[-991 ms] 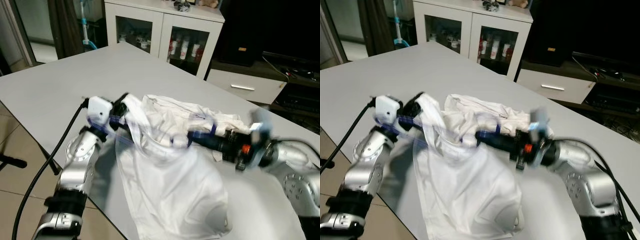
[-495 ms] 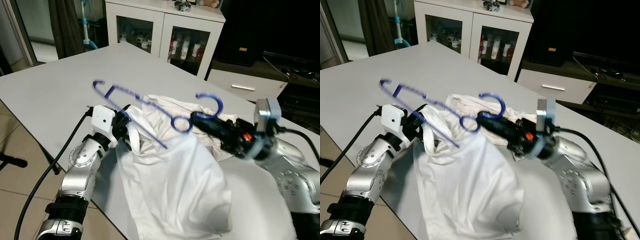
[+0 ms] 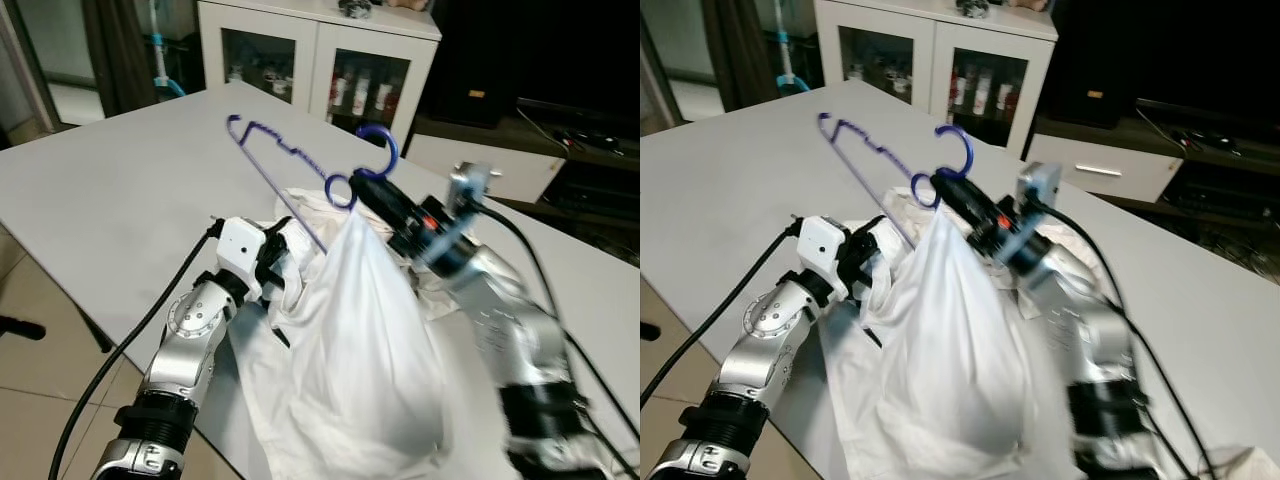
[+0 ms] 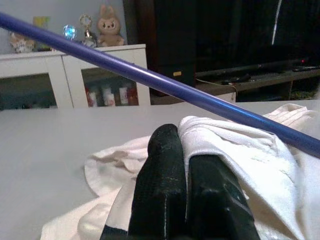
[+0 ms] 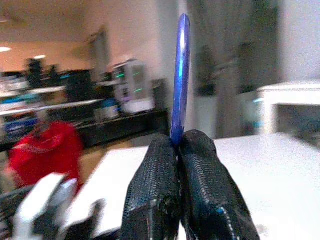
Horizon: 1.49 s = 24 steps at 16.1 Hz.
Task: Hang hanger
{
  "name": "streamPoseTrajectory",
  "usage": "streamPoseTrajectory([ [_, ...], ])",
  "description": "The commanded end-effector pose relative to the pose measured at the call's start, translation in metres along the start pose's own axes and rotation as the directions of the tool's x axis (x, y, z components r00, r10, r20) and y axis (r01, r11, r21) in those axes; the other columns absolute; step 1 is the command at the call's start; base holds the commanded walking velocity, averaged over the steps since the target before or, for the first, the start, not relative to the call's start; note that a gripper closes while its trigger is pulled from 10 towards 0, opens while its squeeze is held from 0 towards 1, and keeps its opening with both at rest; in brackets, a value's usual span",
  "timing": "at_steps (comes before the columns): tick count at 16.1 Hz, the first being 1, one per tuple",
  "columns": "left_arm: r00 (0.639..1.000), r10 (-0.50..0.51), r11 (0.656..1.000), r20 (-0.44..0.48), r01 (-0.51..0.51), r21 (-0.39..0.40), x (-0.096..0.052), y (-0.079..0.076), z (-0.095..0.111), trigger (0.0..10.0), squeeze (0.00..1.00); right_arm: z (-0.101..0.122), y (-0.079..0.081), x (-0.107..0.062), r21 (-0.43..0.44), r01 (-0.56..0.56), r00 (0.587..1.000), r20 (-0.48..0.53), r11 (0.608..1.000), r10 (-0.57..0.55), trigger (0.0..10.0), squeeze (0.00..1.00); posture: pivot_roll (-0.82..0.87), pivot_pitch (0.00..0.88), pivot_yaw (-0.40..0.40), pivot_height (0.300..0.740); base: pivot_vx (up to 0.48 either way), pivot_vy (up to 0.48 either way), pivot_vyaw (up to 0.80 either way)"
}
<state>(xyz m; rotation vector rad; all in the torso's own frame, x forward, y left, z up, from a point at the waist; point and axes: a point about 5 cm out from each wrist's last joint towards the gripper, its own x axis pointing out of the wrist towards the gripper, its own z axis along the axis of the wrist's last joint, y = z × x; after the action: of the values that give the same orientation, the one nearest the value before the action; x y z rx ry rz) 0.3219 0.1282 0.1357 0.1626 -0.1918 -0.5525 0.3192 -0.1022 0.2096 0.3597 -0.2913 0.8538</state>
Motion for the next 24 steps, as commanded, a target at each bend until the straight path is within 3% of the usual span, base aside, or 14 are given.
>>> streamPoseTrajectory([
  [1, 0.999, -0.031, 0.999, 0.029, 0.030, 0.022, 0.004, -0.009, 0.006, 10.0, 0.00, 0.010, -0.006, 0.006, -0.045, 0.073, 0.996, 0.058, 0.996, -0.071, 0.0, 0.00, 0.12, 0.000, -0.108, 0.740, 0.000, 0.000, 0.00],
  [4, 0.996, -0.090, 0.995, 0.015, 0.089, 0.042, 0.002, -0.019, 0.002, 10.0, 0.00, 0.018, -0.022, 0.014, -0.012, 0.274, 0.950, 0.162, 0.962, -0.269, 0.0, 0.00, 0.12, 0.000, -0.113, 0.740, 0.000, 0.000, 0.00],
  [6, 0.993, -0.114, 0.993, 0.039, 0.114, 0.024, -0.002, -0.021, 0.003, 10.0, 0.00, 0.019, -0.024, 0.014, -0.001, 0.284, 0.943, 0.181, 0.959, -0.279, 0.0, 0.00, 0.12, 0.000, -0.116, 0.740, 0.000, 0.000, 0.00],
  [7, 0.995, -0.093, 0.993, 0.031, 0.090, 0.079, -0.006, -0.017, 0.003, 10.0, 1.00, 0.018, -0.025, 0.011, -0.010, 0.279, 0.945, 0.179, 0.960, -0.273, 0.0, 0.00, 0.13, 0.000, -0.117, 0.740, 0.000, 0.000, 0.00],
  [9, 0.994, -0.103, 0.983, 0.023, 0.098, 0.154, -0.008, -0.014, 0.004, 10.0, 1.00, 0.017, -0.025, 0.007, -0.009, 0.267, 0.950, 0.172, 0.964, -0.262, 0.0, 0.00, 0.13, 0.000, -0.118, 0.740, 0.000, 0.000, 0.00],
  [12, 0.978, -0.057, 0.984, 0.203, 0.020, 0.178, -0.014, 0.003, 0.031, 10.0, 1.00, 0.013, -0.024, -0.006, -0.045, 0.226, 0.965, 0.150, 0.973, -0.217, 0.0, 0.00, 0.12, 0.000, -0.115, 0.740, 0.000, 0.000, 0.00],
  [14, 0.957, -0.095, 0.993, 0.274, 0.071, 0.094, -0.017, 0.007, 0.046, 10.0, 1.00, 0.011, -0.026, -0.015, -0.070, 0.219, 0.969, 0.129, 0.973, -0.209, 0.0, 0.00, 0.12, 0.000, -0.112, 0.740, 0.000, 0.000, 0.00],
  [15, 0.949, -0.042, 0.996, 0.313, 0.065, -0.062, -0.017, 0.014, 0.052, 10.0, 1.00, 0.010, -0.027, -0.018, -0.085, 0.221, 0.970, 0.120, 0.972, -0.210, 0.0, 0.00, 0.12, 0.000, -0.110, 0.740, 0.000, 0.000, 0.00],
  [17, 0.945, -0.037, 0.982, 0.324, 0.095, -0.166, -0.019, 0.020, 0.053, 10.0, 1.00, 0.009, -0.028, -0.021, -0.097, 0.221, 0.971, 0.114, 0.970, -0.210, 0.0, 0.00, 0.12, 0.000, -0.109, 0.740, 0.000, 0.000, 0.00],
  [19, 0.961, -0.094, 0.986, 0.261, 0.126, -0.111, -0.023, 0.022, 0.047, 10.0, 0.00, 0.009, -0.028, -0.024, -0.105, 0.219, 0.972, 0.111, 0.970, -0.207, 0.0, 0.00, 0.11, 0.000, -0.108, 0.740, 0.000, 0.000, 0.00],
  [21, 0.975, -0.216, 0.976, 0.060, 0.214, 0.029, -0.038, 0.030, 0.030, 10.0, 0.00, 0.009, -0.030, -0.028, -0.114, 0.221, 0.972, 0.106, 0.969, -0.209, 0.0, 0.00, 0.11, 0.000, -0.108, 0.740, 0.000, 0.000, 0.00],
  [22, 0.952, -0.300, 0.950, -0.062, 0.304, 0.074, -0.049, 0.031, 0.021, 10.0, 0.23, 0.010, -0.031, -0.029, -0.117, 0.226, 0.971, 0.106, 0.967, -0.214, 0.0, 0.00, 0.11, 0.000, -0.110, 0.740, 0.000, 0.000, 0.00],
  [23, 0.940, -0.327, 0.939, -0.093, 0.334, 0.081, -0.052, 0.031, 0.019, 10.0, 0.23, 0.010, -0.032, -0.029, -0.118, 0.227, 0.971, 0.106, 0.967, -0.216, 0.0, 0.00, 0.11, 0.000, -0.110, 0.740, 0.000, 0.000, 0.00],
  [24, 0.920, -0.362, 0.920, -0.151, 0.379, 0.098, -0.059, 0.033, 0.019, 10.0, 0.74, 0.010, -0.032, -0.029, -0.118, 0.227, 0.971, 0.106, 0.967, -0.215, 0.0, 0.00, 0.12, 0.000, -0.110, 0.740, 0.000, 0.000, 0.00],
])
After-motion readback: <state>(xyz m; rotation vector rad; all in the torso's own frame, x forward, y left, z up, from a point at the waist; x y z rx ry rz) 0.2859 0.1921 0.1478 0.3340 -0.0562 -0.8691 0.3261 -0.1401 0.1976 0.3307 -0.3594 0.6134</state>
